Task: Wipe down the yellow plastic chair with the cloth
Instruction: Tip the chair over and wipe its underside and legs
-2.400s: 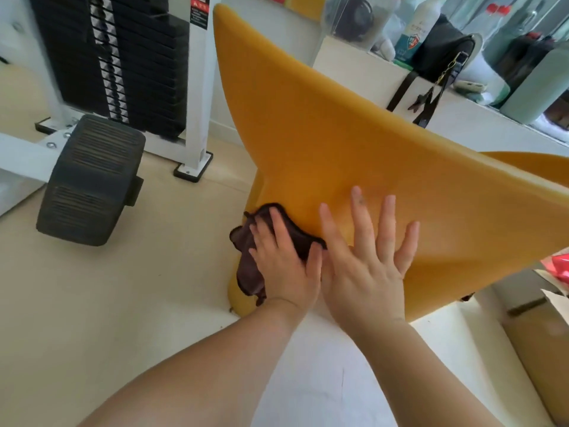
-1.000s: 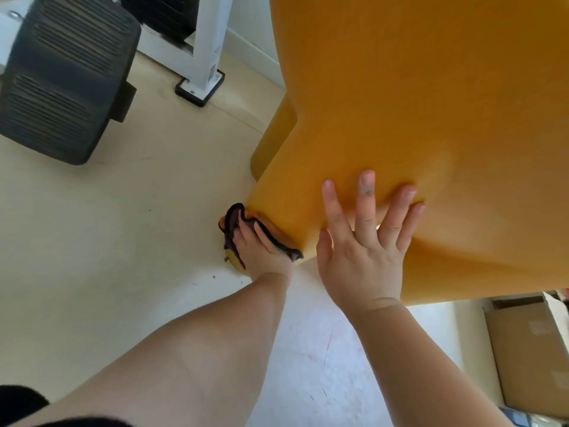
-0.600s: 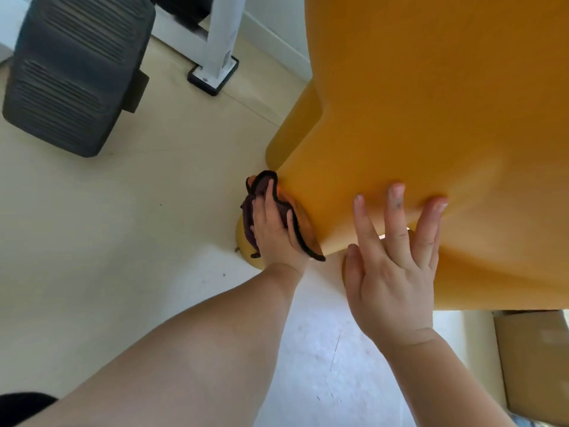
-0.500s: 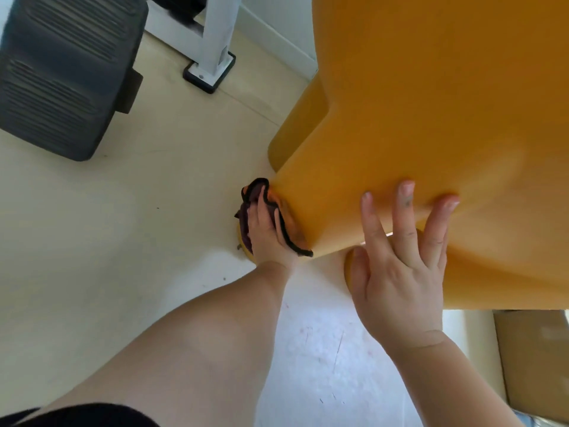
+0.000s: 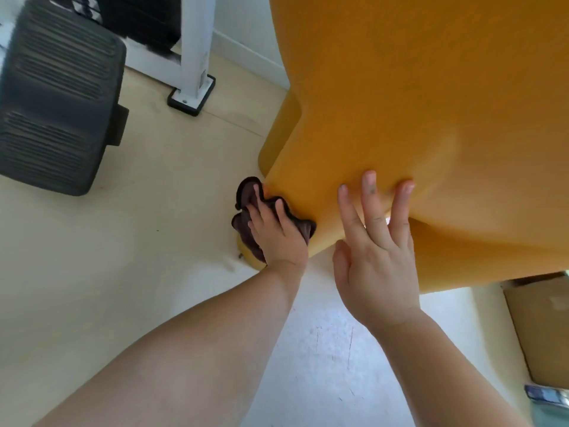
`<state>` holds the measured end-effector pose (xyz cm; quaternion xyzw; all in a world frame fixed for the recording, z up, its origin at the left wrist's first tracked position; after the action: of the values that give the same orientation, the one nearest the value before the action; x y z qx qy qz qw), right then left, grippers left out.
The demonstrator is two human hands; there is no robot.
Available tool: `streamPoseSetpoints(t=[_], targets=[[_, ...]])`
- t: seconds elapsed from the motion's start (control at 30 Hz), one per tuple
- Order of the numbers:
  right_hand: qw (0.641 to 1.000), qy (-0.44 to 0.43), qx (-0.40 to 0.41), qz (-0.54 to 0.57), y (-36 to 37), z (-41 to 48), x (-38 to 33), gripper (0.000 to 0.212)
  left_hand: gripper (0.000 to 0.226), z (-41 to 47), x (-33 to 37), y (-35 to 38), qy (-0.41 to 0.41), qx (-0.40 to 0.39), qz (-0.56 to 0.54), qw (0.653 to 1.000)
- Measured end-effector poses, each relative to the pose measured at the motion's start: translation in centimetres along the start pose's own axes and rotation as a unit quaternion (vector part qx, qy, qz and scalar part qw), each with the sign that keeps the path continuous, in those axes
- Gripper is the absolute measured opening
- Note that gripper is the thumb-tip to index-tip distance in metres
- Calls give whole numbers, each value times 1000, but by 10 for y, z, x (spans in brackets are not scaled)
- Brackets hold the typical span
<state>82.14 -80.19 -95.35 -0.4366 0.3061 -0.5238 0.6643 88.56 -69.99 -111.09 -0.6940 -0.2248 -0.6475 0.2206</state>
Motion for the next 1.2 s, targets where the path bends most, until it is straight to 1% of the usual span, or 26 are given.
streamPoseSetpoints(t=[0.07, 0.17, 0.23, 0.27, 0.33, 0.4, 0.43, 0.47, 0.5, 0.53, 0.57, 0.6, 0.67, 0.73, 0.77, 0.83, 0.9, 0.93, 0.97, 1.03, 1.1, 1.13, 1.2], targets=[[999, 13, -12, 46, -5, -4, -3, 70, 72, -3, 39, -4, 71, -12, -20, 997], [989, 48, -25, 135, -12, -14, -5, 65, 76, -10, 89, -7, 104, -36, -31, 993], [968, 111, -18, 223, -16, -23, 2, 63, 74, -19, 116, 0, 104, -45, -38, 993], [951, 155, -6, 269, -18, -28, 8, 61, 72, -26, 128, 3, 113, -47, -28, 992], [904, 246, 21, 349, -19, -40, 20, 56, 72, -38, 133, 2, 159, -62, 3, 985], [847, 333, 36, 414, -7, -53, 30, 47, 78, -39, 113, -6, 210, -102, 55, 971], [814, 378, 31, 440, 3, -60, 32, 42, 81, -36, 101, -11, 217, -125, 76, 965], [775, 424, 10, 468, 13, -67, 32, 39, 84, -34, 93, -15, 214, -142, 94, 962], [726, 472, -26, 500, 26, -74, 27, 36, 85, -35, 89, -20, 205, -148, 113, 961], [669, 503, -71, 542, 38, -80, 19, 32, 86, -37, 89, -23, 195, -144, 137, 961], [625, 517, -105, 575, 49, -86, 9, 28, 85, -40, 91, -27, 183, -134, 156, 961], [608, 509, -121, 598, 55, -89, -2, 30, 84, -43, 92, -31, 173, -128, 168, 962], [595, 460, -118, 648, 59, -86, -20, 38, 82, -51, 95, -37, 146, -143, 178, 962], [573, 414, -107, 699, 60, -77, -31, 49, 80, -57, 96, -39, 129, -173, 176, 961], [564, 403, -103, 713, 63, -73, -33, 52, 77, -59, 97, -40, 121, -186, 173, 960], [550, 397, -93, 729, 66, -65, -35, 50, 70, -66, 102, -40, 95, -209, 174, 958], [562, 397, -81, 721, 65, -58, -37, 51, 74, -75, 107, -36, 79, -236, 177, 952], [575, 397, -75, 712, 65, -56, -37, 58, 77, -79, 110, -34, 67, -251, 181, 949], [589, 399, -74, 698, 66, -55, -36, 66, 74, -82, 114, -33, 61, -266, 185, 944], [607, 421, -94, 668, 70, -50, -32, 77, 56, -89, 128, -34, 52, -304, 207, 928], [618, 438, -116, 643, 72, -45, -22, 83, 56, -95, 142, -38, 41, -334, 254, 907], [626, 444, -114, 631, 72, -42, -15, 83, 57, -96, 150, -41, 49, -335, 281, 898], [658, 455, -80, 595, 69, -35, 0, 75, 56, -89, 169, -46, 89, -290, 318, 898]])
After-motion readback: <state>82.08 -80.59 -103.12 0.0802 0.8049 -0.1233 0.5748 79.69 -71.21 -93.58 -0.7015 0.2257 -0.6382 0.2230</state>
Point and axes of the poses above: each hand's wrist, its own z-axis towards the middle knuckle, its own y-axis out of the palm, x = y × z, the point moved 6 cm from there along z, towards the middle knuckle, and after that the axes turned 9 degrees about y, right-handed, at the moved point
